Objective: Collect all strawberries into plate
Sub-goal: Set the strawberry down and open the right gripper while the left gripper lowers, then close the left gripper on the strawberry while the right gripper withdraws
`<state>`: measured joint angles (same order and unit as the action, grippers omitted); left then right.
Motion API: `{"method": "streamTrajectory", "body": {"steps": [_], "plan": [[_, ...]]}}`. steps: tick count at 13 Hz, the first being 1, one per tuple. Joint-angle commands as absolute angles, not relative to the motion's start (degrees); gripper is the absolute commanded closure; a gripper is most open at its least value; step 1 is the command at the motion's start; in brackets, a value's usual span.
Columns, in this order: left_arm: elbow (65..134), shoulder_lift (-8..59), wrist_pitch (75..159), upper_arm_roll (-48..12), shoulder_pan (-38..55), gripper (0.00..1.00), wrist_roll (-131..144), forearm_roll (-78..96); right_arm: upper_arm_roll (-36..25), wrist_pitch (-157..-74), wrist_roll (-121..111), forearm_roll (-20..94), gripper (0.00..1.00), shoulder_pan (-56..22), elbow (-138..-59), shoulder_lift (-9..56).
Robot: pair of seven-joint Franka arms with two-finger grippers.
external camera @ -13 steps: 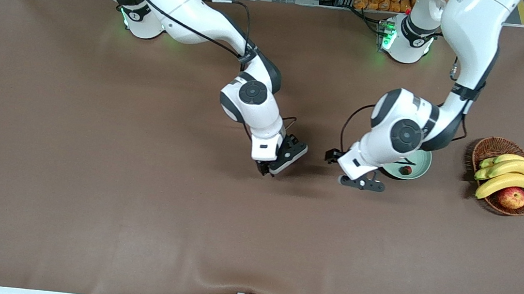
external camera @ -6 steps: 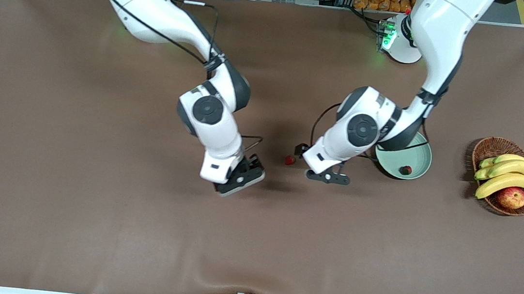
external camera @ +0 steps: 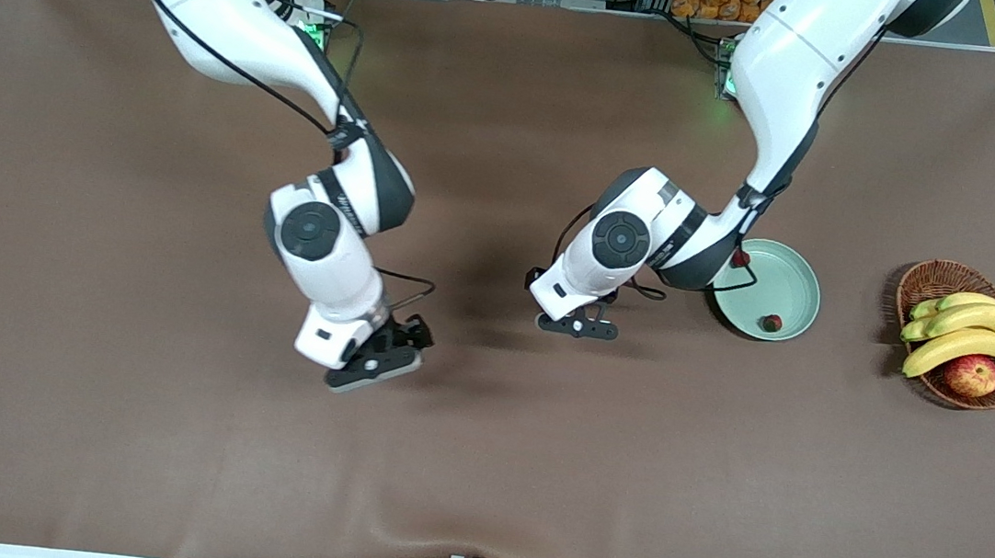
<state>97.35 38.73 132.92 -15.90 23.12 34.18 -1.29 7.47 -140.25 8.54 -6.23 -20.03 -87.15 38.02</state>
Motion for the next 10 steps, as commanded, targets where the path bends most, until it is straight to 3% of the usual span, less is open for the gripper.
{"method": "streamTrajectory", "body": {"steps": [1,3,10], "plan": [[95.4,39.9,134.4,-15.2,24.3,0.19,35.6,-3.0,8.3,-137.9,9.9,-6.7,0.0,-16.7,-94.0,30.3],[95.3,40.9,135.4,-14.9,24.3,0.26,34.9,-3.2,8.4,-132.1,9.7,-6.6,0.0,-14.9,-94.0,27.8],[94.6,42.9,137.5,-14.9,24.8,0.29,36.0,-8.2,8.5,-122.7,9.1,-6.4,0.0,-12.0,-93.9,23.0]]}}
